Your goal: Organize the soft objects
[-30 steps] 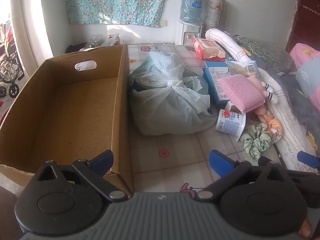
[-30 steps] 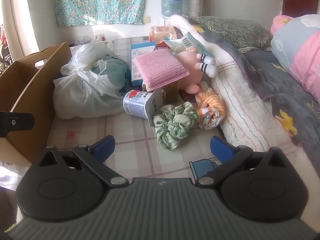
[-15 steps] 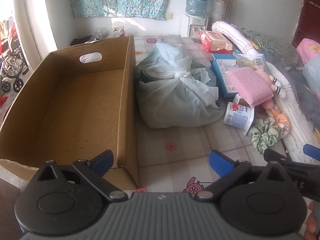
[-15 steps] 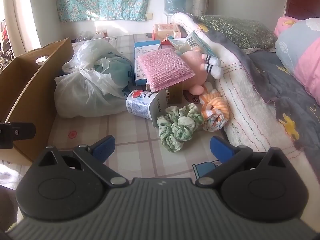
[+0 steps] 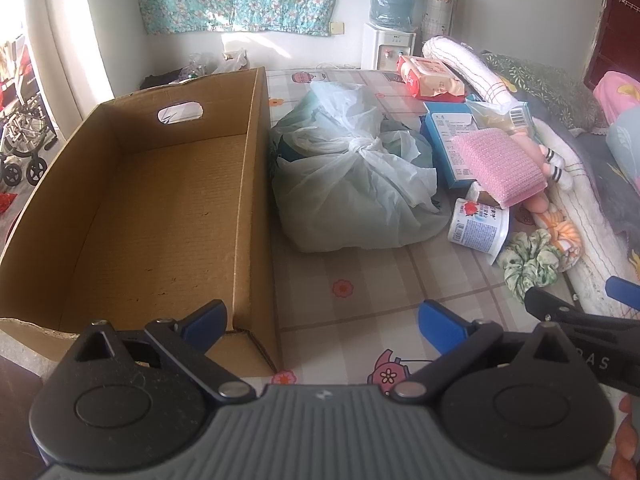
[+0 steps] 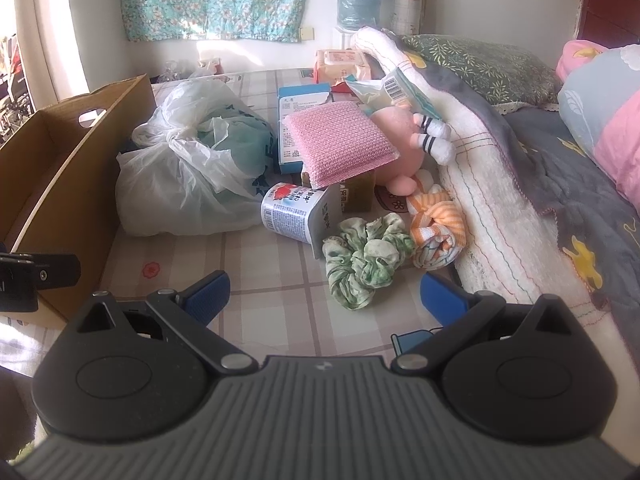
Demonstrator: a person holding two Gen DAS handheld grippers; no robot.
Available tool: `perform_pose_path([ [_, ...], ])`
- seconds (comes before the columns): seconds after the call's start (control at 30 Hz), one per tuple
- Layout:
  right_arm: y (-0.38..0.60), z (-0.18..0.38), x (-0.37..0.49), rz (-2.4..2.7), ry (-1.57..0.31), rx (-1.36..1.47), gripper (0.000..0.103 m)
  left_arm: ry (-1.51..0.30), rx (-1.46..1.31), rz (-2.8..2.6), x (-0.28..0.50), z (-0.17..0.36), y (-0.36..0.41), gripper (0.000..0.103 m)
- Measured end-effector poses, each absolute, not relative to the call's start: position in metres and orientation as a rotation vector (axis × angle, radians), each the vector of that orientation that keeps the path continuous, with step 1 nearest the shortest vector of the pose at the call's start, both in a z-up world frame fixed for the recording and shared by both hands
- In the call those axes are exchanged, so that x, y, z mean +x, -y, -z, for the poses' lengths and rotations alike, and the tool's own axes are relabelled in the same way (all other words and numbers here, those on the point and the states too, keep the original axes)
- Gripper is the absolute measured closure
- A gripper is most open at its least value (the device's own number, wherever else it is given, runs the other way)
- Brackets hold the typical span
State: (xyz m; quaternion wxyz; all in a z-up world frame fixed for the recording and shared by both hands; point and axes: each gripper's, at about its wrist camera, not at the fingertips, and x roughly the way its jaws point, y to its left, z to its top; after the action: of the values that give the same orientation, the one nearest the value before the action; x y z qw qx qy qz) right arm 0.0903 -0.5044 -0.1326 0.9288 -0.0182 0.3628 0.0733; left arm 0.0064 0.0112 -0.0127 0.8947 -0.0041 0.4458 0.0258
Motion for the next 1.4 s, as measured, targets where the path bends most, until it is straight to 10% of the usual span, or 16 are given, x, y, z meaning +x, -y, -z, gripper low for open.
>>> perform_pose_path([
  [1.4,0.4983,0.133,0.0953,-0.163,-0.76,-0.055,0.001,-0.932,-0.011,-0.056,0.0058,0.0141,-0.0098,0.001],
])
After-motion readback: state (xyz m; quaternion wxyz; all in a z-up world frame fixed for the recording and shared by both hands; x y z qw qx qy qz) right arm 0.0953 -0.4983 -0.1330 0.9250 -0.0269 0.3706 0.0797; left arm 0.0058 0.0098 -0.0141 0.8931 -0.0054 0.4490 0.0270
